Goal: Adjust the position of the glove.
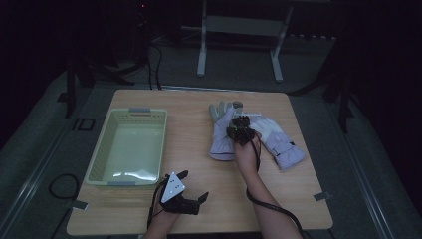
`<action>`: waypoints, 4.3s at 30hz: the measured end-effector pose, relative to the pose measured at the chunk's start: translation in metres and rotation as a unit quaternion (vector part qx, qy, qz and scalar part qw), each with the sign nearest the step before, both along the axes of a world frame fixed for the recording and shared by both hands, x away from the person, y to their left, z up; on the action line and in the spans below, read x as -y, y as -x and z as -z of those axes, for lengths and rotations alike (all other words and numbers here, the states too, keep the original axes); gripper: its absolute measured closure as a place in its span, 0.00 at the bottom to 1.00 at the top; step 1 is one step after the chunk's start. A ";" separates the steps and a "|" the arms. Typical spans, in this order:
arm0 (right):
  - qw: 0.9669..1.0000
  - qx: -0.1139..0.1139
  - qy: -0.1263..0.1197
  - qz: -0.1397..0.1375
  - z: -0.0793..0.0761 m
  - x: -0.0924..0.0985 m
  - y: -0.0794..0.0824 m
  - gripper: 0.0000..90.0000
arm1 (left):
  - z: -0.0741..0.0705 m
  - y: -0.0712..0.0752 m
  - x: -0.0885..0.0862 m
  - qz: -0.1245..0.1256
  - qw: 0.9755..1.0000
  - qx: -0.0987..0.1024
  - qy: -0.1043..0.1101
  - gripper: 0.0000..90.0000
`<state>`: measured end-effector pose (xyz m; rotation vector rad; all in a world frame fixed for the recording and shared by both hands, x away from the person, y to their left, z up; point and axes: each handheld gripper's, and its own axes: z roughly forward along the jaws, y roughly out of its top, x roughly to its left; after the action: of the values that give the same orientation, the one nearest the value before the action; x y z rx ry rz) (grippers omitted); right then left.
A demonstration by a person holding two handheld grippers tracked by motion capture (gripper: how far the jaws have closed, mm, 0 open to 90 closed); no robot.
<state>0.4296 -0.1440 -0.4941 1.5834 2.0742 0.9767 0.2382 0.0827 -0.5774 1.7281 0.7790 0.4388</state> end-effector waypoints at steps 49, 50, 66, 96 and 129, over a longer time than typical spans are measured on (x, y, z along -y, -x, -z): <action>0.999 0.030 -0.015 -0.036 0.026 0.028 0.081 0.62 | 0.000 0.000 0.000 0.002 1.000 -0.001 0.000 0.00; 0.999 0.034 -0.014 -0.038 0.022 0.031 0.080 0.56 | 0.000 0.000 0.000 0.001 1.000 -0.001 0.000 0.00; 0.996 0.050 -0.030 -0.069 -0.002 0.105 0.055 0.24 | 0.000 0.000 0.000 0.000 1.000 -0.002 0.001 0.00; 0.997 -0.042 0.064 -0.027 0.037 0.189 -0.017 0.53 | 0.000 0.000 0.000 0.000 1.000 -0.002 0.002 0.00; 0.997 -0.014 0.015 0.081 -0.011 0.160 0.075 0.87 | 0.000 0.000 0.000 -0.001 1.000 0.000 -0.001 0.00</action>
<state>0.3547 -0.3037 -0.4830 1.7270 1.9349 0.8664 0.2382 0.0826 -0.5773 1.7291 0.7808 0.4396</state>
